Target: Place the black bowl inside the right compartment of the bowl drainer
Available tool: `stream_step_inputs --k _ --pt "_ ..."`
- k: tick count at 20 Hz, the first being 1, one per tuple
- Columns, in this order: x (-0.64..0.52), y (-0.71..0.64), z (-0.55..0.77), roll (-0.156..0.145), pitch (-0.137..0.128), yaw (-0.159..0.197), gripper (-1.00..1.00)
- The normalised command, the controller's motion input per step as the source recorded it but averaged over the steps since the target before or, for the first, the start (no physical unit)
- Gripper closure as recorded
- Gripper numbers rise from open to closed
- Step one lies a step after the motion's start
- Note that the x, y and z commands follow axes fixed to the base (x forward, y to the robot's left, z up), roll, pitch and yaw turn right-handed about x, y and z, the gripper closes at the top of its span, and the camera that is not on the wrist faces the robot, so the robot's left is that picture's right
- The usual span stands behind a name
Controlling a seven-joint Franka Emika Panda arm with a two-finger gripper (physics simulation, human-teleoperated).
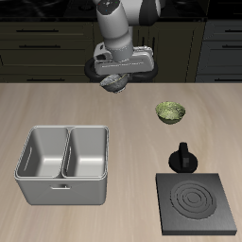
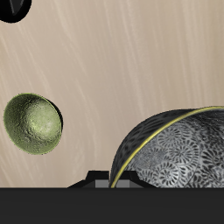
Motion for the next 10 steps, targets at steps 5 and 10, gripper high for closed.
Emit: stream_step_inputs --k 5,10 --pt "-0.08 0.0 0.48 -0.007 -0.088 0.002 1.0" --pt "0.0 -0.02 0.11 -0.006 -0.013 -0.006 1.0"
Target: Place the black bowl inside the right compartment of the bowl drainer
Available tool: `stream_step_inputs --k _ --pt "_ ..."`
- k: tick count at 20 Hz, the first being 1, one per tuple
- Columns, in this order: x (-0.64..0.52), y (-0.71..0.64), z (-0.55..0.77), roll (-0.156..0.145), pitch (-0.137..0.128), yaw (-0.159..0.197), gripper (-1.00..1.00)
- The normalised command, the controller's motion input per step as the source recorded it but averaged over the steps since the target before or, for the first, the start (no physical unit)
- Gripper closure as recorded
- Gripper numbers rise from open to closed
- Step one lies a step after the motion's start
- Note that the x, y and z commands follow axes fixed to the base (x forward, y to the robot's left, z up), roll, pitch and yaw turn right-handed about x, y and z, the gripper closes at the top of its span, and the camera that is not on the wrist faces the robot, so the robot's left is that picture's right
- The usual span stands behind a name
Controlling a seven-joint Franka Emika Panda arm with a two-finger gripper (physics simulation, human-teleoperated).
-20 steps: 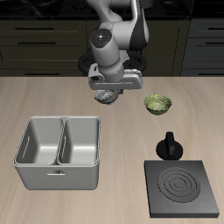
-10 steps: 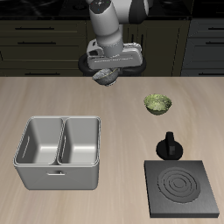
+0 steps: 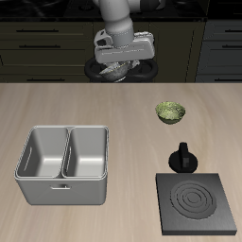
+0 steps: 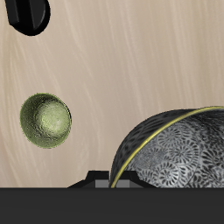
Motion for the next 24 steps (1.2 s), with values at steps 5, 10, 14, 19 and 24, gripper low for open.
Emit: stream_step_inputs --k 5,10,14,19,24 --pt "0.01 0.0 0.1 -0.008 -0.029 0.001 1.0" --pt "0.21 -0.24 0.15 -0.053 -0.02 0.003 1.0" --pt "0.21 -0.12 0.24 -0.027 -0.039 0.01 1.0" --pt "0.35 -0.19 0.14 -0.019 0.004 0.0 1.0" --pt "0.3 -0.09 0.27 -0.024 -0.037 0.016 1.0"
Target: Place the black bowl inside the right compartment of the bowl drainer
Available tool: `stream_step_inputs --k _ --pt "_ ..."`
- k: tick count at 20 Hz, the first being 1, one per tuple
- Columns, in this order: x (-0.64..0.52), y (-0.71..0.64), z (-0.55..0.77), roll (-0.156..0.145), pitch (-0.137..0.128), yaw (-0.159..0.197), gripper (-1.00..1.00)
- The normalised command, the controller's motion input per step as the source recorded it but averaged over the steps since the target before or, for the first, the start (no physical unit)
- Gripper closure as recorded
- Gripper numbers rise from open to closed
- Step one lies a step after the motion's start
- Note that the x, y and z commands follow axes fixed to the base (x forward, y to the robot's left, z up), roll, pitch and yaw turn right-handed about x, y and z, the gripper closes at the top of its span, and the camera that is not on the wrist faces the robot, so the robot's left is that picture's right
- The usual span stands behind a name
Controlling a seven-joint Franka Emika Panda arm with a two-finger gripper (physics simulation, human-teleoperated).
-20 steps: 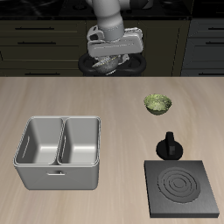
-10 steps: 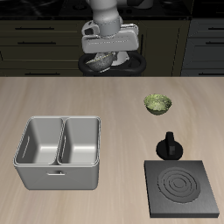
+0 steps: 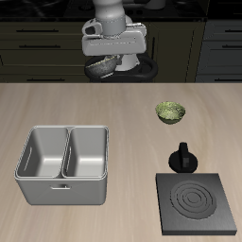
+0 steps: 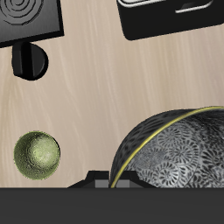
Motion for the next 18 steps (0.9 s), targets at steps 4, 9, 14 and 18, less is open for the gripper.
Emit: stream_step_inputs --k 4,9,14,18 --pt "0.29 -0.1 0.18 -0.002 -0.007 0.006 1.0" --pt "0.34 -0.16 0.19 -0.019 -0.021 0.006 1.0" --pt "0.38 -0.23 0.16 0.018 0.006 0.001 1.0" --pt "0.28 -0.26 0.07 -0.046 -0.022 0.037 1.0"
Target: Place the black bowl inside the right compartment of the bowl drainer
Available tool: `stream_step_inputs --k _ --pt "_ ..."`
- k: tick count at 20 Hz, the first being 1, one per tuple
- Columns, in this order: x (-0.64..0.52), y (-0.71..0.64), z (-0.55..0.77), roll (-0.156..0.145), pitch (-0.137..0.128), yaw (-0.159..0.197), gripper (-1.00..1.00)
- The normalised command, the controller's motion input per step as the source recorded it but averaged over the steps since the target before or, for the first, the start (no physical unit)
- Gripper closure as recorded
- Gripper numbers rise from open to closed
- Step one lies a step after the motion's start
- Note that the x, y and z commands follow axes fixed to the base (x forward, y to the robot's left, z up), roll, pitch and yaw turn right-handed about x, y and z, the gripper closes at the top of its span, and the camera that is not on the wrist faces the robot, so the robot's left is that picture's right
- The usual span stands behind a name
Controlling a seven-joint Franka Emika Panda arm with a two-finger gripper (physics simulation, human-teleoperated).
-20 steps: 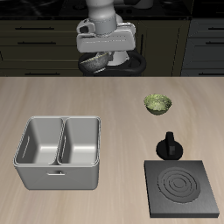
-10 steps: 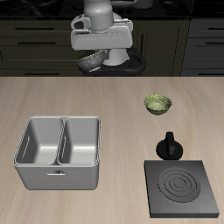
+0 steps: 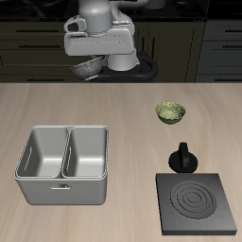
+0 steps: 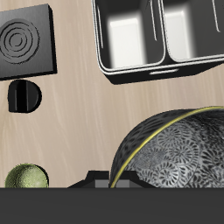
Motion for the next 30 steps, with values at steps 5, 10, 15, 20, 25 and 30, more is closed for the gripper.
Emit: stream_step_inputs --k 5,10,15,20,25,30 --pt "0.33 -0.32 -0.05 -0.004 0.037 0.024 1.0" --pt "0.38 -0.37 -0.02 -0.008 0.014 0.039 1.0" --pt "0.21 -0.15 0.02 -0.007 -0.015 0.044 1.0" --pt "0.26 -0.31 0.01 -0.03 0.013 0.016 1.0" --pt "0.19 -0.16 0.04 -0.019 -0.013 0.026 1.0" --pt "0.27 -0.17 -0.01 -0.005 0.009 0.018 1.0"
